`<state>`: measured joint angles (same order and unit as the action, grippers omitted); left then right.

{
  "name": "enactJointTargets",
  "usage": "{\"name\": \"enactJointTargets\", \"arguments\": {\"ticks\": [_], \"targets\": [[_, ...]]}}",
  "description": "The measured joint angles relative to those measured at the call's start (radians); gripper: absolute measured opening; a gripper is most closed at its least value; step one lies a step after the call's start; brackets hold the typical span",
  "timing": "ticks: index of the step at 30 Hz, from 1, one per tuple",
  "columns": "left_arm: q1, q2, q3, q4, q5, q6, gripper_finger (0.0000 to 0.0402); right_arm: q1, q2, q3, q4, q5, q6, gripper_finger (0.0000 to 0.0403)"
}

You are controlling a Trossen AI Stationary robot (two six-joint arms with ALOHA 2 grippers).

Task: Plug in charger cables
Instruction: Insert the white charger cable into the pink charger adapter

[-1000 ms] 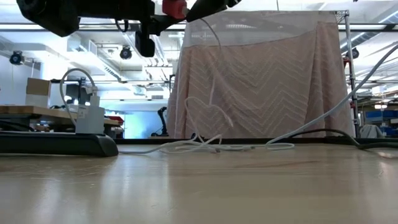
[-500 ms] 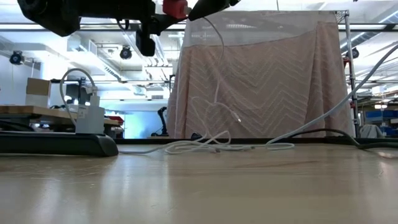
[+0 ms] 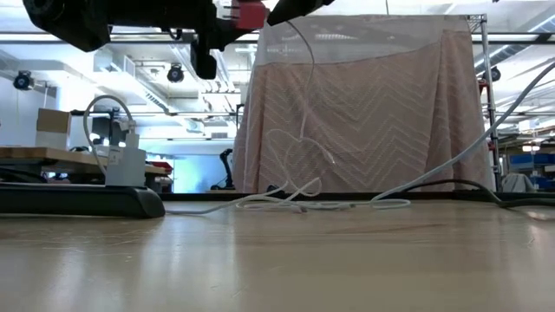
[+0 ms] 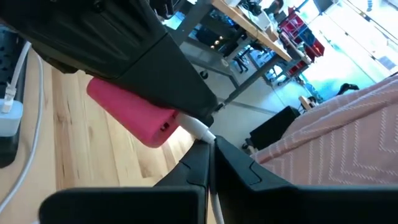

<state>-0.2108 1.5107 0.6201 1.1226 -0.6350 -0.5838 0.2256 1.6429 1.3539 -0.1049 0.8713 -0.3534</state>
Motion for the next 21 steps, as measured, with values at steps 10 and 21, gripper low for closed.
{"name": "enactJointTargets", "arguments": {"ticks": [10, 21], "targets": [[0.001, -0.03, -0.002, -0.016, 0.058, 0.079, 0.0156, 0.003, -0.003, 0.003, -0.055, -0.017, 0.04, 0.0003], [-0.001, -0.273, -0.003, -0.414, 0.128, 0.157, 0.0216, 0.023, -0.005, 0.005, -0.071, -0.011, 0.029, 0.0002]]}}
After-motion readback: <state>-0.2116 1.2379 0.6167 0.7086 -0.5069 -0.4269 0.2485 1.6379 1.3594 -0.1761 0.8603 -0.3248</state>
